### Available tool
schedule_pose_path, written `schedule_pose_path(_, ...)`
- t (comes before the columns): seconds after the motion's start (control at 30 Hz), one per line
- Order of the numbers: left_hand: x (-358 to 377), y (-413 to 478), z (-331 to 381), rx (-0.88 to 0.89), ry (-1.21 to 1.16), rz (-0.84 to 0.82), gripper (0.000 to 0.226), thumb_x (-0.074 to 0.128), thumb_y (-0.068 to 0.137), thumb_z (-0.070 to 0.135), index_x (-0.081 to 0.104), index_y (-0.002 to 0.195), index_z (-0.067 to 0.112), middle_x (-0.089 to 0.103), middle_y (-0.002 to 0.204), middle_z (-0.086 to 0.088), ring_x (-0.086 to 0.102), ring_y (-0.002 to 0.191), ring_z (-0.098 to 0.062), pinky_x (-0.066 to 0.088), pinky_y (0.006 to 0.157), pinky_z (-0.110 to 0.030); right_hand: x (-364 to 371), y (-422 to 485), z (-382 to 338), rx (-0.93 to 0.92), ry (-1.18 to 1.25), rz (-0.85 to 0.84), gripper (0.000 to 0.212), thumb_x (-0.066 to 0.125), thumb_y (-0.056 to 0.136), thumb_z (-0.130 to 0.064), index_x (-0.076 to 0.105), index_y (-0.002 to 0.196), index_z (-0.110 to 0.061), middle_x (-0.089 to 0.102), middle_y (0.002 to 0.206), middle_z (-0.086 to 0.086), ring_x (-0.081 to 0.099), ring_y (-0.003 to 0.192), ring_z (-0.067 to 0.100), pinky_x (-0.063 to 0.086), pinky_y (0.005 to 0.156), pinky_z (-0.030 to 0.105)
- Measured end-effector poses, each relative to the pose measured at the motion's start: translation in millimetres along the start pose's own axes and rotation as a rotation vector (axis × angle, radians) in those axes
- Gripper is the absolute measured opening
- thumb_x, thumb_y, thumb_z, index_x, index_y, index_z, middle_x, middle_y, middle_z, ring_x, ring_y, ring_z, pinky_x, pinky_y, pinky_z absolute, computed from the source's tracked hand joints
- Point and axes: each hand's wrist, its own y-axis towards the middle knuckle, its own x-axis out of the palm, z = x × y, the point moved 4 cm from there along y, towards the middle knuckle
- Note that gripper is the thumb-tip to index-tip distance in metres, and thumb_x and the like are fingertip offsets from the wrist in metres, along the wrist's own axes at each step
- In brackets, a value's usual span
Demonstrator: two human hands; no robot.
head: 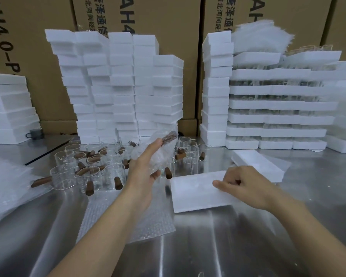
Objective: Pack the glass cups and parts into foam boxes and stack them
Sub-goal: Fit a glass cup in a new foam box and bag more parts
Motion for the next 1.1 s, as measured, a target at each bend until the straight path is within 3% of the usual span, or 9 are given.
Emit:
schedule_pose_path(0.07, 2, -3, 0, 0.03, 0.076, 0.009, 0.086, 0.094, 0.049, 0.068, 0.075, 0.128, 0.039, 0.068, 0.134, 0.016, 0.061, 0.12, -0.008, 0.045, 0.089, -0.03, 6, 1, 0, 0.006, 0.001, -0.04, 0.046, 0.067, 0.092, -0.06, 0.058, 0.052, -0.038, 0.059, 0.077, -0.025, 0.053, 0.067, 0.005, 0.047, 0.072, 0.033)
schedule_pose_path(0.17, 9, -8, 0, 0.094, 0.221, -0.082, 0.051, 0.09, 0.062, 0.065, 0.08, 0.108, 0.045, 0.08, 0.109, 0.02, 0.074, 0.094, 0.005, 0.046, 0.081, -0.026, 9, 1, 0, 0.015, 0.045, -0.067, 0.038, 0.071, 0.083, -0.064, 0.066, 0.057, -0.038, 0.064, 0.08, -0.024, 0.057, 0.069, 0.003, 0.046, 0.07, 0.026)
schedule_pose_path(0.27, 10, -5, -10, 0.166, 0.371, -0.074, 0.065, 0.089, 0.062, 0.062, 0.069, 0.118, 0.037, 0.073, 0.122, 0.013, 0.071, 0.11, -0.008, 0.053, 0.084, -0.025, 13, 0, -1, 0.003, 0.066, -0.095, 0.044, 0.068, 0.076, -0.074, 0.068, 0.058, -0.034, 0.064, 0.074, -0.021, 0.056, 0.065, 0.001, 0.042, 0.066, 0.021)
schedule_pose_path(0.3, 10, -5, -13, 0.196, 0.427, -0.083, 0.067, 0.09, 0.062, 0.061, 0.067, 0.12, 0.037, 0.068, 0.125, 0.015, 0.066, 0.115, -0.006, 0.051, 0.086, -0.026, 14, 0, -2, 0.003, 0.066, -0.099, 0.046, 0.066, 0.074, -0.076, 0.068, 0.058, -0.033, 0.064, 0.074, -0.02, 0.056, 0.064, 0.001, 0.042, 0.065, 0.021)
schedule_pose_path(0.5, 9, 0, -34, 0.268, 0.774, -0.205, 0.065, 0.093, 0.062, 0.069, 0.064, 0.116, 0.048, 0.06, 0.118, 0.038, 0.046, 0.102, 0.036, 0.037, 0.082, -0.012, 16, 0, -5, -0.009, 0.064, -0.099, 0.048, 0.065, 0.073, -0.077, 0.068, 0.058, -0.032, 0.061, 0.068, -0.013, 0.053, 0.06, 0.003, 0.041, 0.062, 0.023)
schedule_pose_path(0.67, 6, 1, -40, 0.249, 0.993, -0.244, 0.068, 0.088, 0.054, 0.08, 0.061, 0.111, 0.054, 0.061, 0.117, 0.038, 0.05, 0.11, 0.019, 0.041, 0.082, -0.016, 14, -2, -10, -0.008, 0.094, -0.094, 0.043, 0.067, 0.07, -0.074, 0.063, 0.054, -0.035, 0.057, 0.061, -0.017, 0.05, 0.056, 0.003, 0.035, 0.059, 0.022)
schedule_pose_path(0.83, 3, -1, -38, 0.282, 1.188, -0.222, 0.08, 0.078, 0.047, 0.092, 0.053, 0.114, 0.055, 0.063, 0.111, 0.031, 0.062, 0.098, 0.004, 0.059, 0.084, -0.035, 13, -2, -11, -0.009, 0.055, -0.106, 0.035, 0.075, 0.08, -0.063, 0.071, 0.062, -0.034, 0.064, 0.072, -0.022, 0.055, 0.065, 0.0, 0.037, 0.062, 0.018)
schedule_pose_path(1.0, 2, -2, -34, 0.314, 1.27, -0.231, 0.073, 0.077, 0.05, 0.092, 0.054, 0.11, 0.056, 0.067, 0.101, 0.031, 0.062, 0.089, 0.008, 0.061, 0.082, -0.037, 9, -5, -15, 0.006, 0.126, -0.135, 0.028, 0.081, 0.079, -0.064, 0.076, 0.077, -0.037, 0.069, 0.076, -0.02, 0.056, 0.066, -0.004, 0.039, 0.061, 0.012)
schedule_pose_path(1.1, 2, -3, -33, 0.343, 1.31, -0.243, 0.072, 0.074, 0.053, 0.093, 0.059, 0.111, 0.054, 0.065, 0.103, 0.033, 0.059, 0.095, 0.008, 0.059, 0.085, -0.037, 7, -5, -17, -0.004, 0.161, -0.131, 0.031, 0.081, 0.081, -0.065, 0.078, 0.085, -0.034, 0.071, 0.084, -0.012, 0.054, 0.065, -0.001, 0.037, 0.065, 0.017)
